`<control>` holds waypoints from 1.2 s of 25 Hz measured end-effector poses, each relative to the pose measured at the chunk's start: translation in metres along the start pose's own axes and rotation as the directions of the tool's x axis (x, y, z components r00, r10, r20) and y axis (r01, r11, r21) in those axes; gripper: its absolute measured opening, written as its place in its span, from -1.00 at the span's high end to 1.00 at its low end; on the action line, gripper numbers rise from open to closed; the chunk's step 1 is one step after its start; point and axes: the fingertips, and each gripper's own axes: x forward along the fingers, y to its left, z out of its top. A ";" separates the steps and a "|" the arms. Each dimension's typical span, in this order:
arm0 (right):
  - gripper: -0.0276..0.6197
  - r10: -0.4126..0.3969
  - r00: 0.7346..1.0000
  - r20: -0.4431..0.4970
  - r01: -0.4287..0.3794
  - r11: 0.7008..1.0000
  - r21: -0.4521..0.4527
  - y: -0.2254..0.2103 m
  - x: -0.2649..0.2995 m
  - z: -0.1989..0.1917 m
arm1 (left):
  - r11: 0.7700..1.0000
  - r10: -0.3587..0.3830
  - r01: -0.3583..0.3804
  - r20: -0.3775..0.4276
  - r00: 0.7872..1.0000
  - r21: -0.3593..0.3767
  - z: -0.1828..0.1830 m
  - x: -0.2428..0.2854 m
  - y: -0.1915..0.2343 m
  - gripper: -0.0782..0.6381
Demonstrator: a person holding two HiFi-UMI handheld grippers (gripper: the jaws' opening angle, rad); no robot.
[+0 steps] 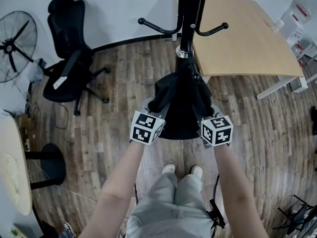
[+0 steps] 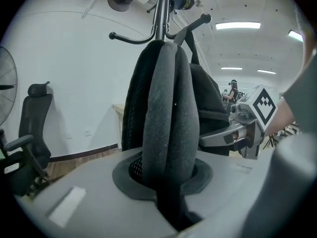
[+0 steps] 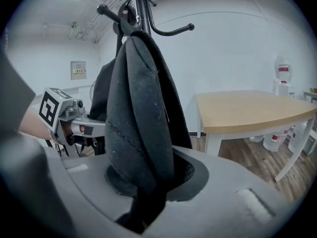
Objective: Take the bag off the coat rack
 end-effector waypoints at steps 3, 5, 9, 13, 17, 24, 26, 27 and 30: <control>0.73 -0.004 0.999 -0.042 0.003 1.000 -0.025 0.007 -0.007 -0.002 | 1.000 -0.010 0.010 -0.007 1.000 -0.009 0.002 -0.009 -0.006 0.58; 0.76 -0.001 0.998 -0.061 -0.002 0.999 -0.039 0.012 -0.013 -0.003 | 1.000 -0.020 0.020 -0.002 1.000 -0.014 0.004 -0.016 -0.011 0.59; 0.77 0.008 0.998 -0.062 -0.011 0.999 -0.044 0.020 -0.029 -0.004 | 0.999 -0.035 0.036 0.016 0.999 -0.019 0.009 -0.030 -0.022 0.60; 0.77 0.003 0.999 -0.052 -0.004 0.999 -0.034 0.025 -0.043 -0.001 | 0.999 -0.036 0.037 0.031 0.999 -0.025 0.016 -0.041 -0.031 0.60; 0.77 0.002 0.999 -0.048 -0.004 0.999 -0.036 0.028 -0.054 0.003 | 1.000 -0.020 0.021 0.040 0.999 -0.022 0.023 -0.049 -0.038 0.60; 0.77 0.028 0.998 -0.059 -0.031 0.998 -0.059 0.036 -0.074 0.015 | 0.999 0.013 -0.011 0.059 0.998 -0.044 0.038 -0.069 -0.050 0.61; 0.77 0.036 0.997 -0.064 -0.040 0.997 -0.062 0.039 -0.080 0.017 | 0.999 0.023 -0.020 0.058 0.998 -0.045 0.041 -0.075 -0.055 0.61; 0.77 0.041 0.997 -0.067 -0.045 0.997 -0.066 0.041 -0.083 0.018 | 0.998 0.028 -0.026 0.059 0.998 -0.048 0.042 -0.079 -0.057 0.61; 0.77 0.051 0.996 -0.078 -0.057 0.995 -0.082 0.046 -0.091 0.023 | 0.997 0.046 -0.042 0.061 0.997 -0.061 0.047 -0.088 -0.061 0.61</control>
